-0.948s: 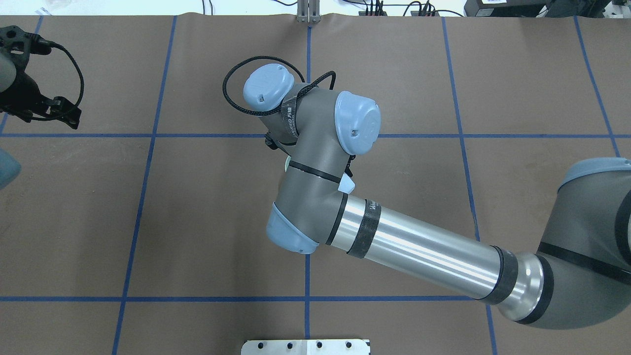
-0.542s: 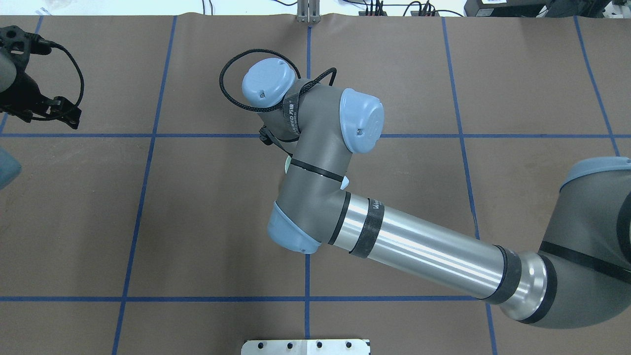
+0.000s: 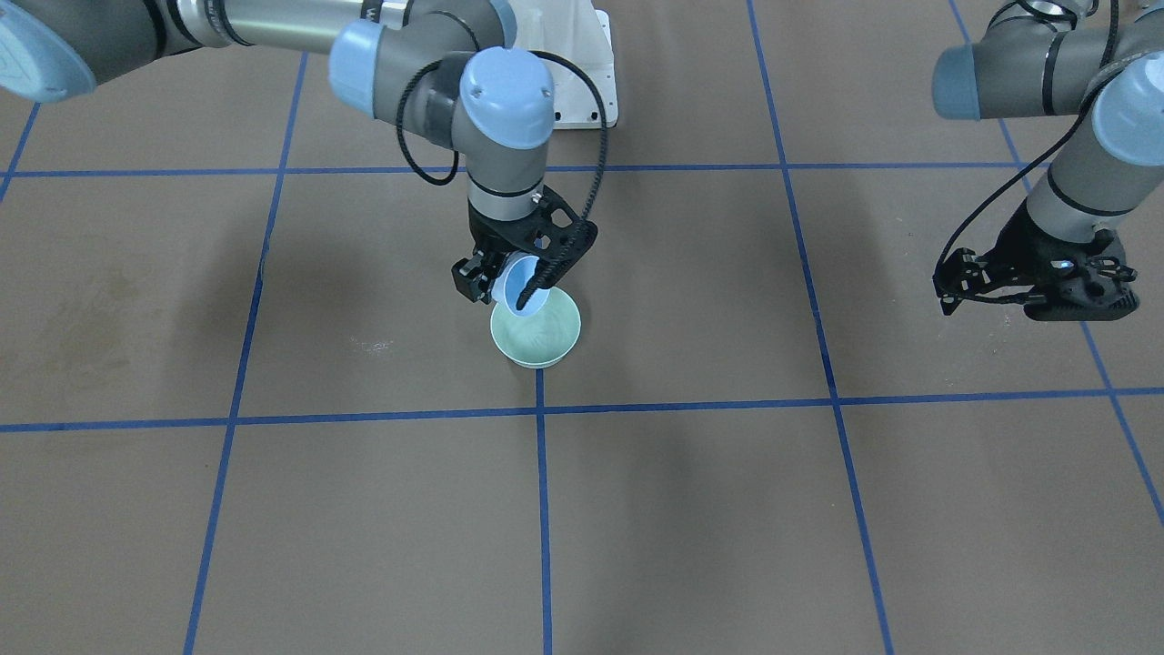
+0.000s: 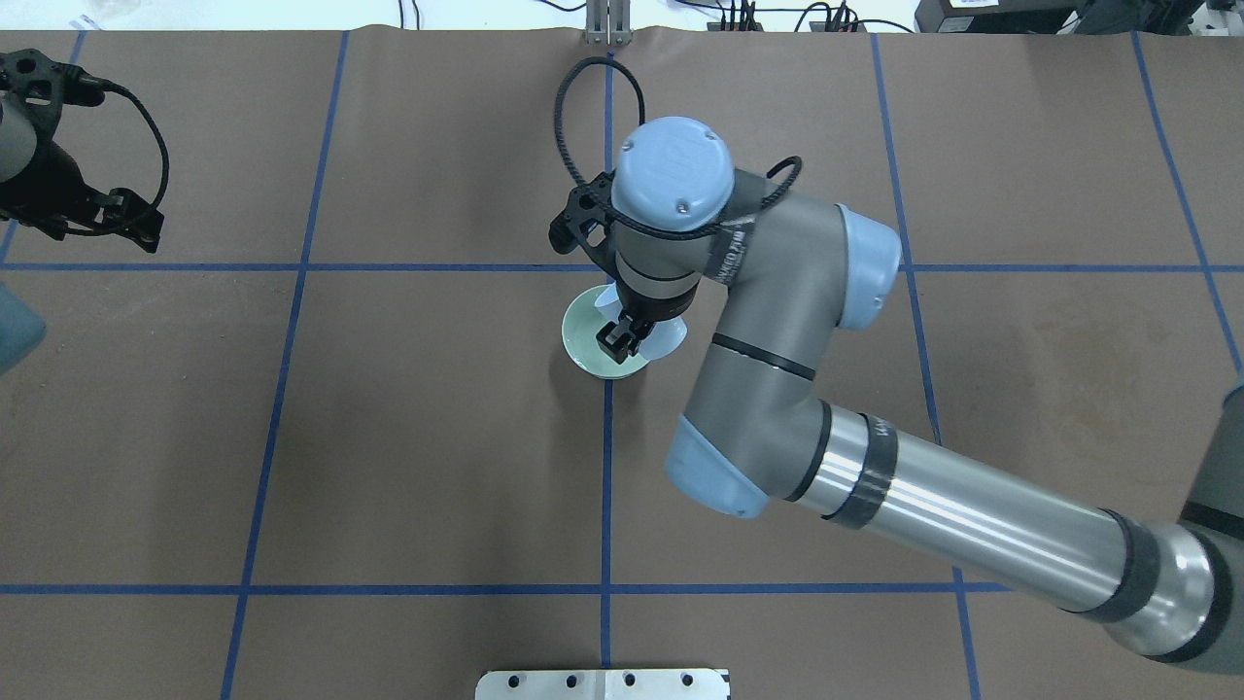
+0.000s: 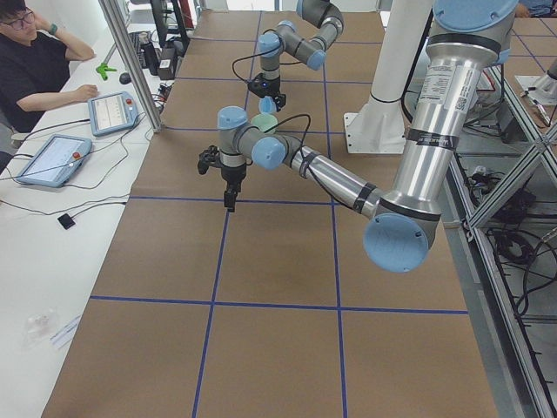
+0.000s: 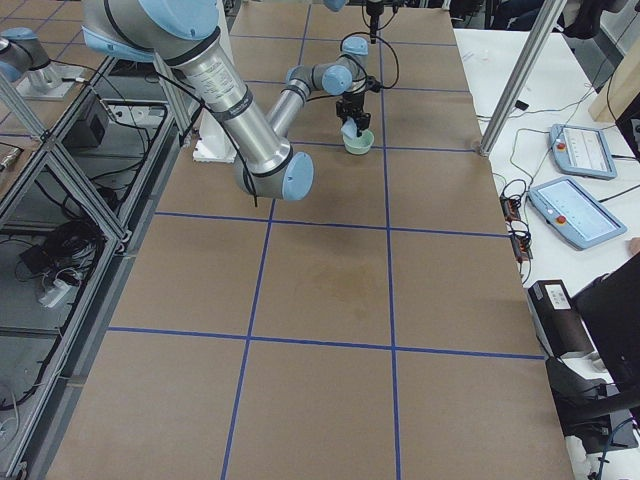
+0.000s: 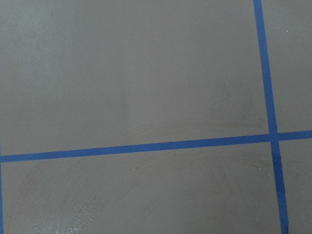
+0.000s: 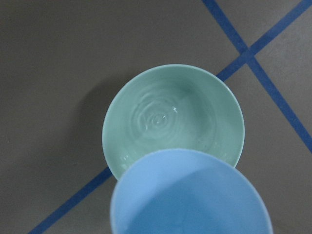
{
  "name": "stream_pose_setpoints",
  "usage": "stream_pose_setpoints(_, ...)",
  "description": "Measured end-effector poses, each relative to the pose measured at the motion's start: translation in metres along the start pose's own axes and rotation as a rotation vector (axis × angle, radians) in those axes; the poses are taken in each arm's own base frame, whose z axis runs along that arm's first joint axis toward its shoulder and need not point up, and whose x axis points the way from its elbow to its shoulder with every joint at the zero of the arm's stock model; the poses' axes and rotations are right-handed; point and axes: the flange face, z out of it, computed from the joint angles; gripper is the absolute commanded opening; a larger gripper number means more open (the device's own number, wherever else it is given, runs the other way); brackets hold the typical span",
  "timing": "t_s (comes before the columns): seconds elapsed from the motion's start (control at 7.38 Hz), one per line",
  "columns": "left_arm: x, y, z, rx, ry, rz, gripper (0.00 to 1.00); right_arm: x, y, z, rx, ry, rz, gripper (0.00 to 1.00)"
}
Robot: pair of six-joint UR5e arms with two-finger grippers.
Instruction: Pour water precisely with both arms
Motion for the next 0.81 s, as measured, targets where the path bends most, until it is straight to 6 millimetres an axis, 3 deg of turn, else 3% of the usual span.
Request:
stream_pose_setpoints(0.27, 0.002, -0.001, -0.001, 0.003, 0.002, -0.002, 1.00, 0.030, 0.027, -0.022, 0.294, 0.032, 0.172, 0.00)
stream_pose_setpoints(0.41, 0.002, -0.001, -0.001, 0.003, 0.002, -0.003, 1.00, 0.055, 0.052, -0.027, 0.413, 0.073, 0.277, 0.00)
stream_pose_setpoints(0.54, 0.002, -0.001, -0.001, 0.002, 0.002, -0.004, 1.00, 0.085, 0.087, -0.029, 0.483, 0.142, 0.361, 0.00)
stream_pose_setpoints(0.81, 0.003, -0.001, -0.003, 0.006, 0.004, -0.018, 1.00, 0.145, 0.157, -0.012, 0.542, 0.328, 0.553, 0.00)
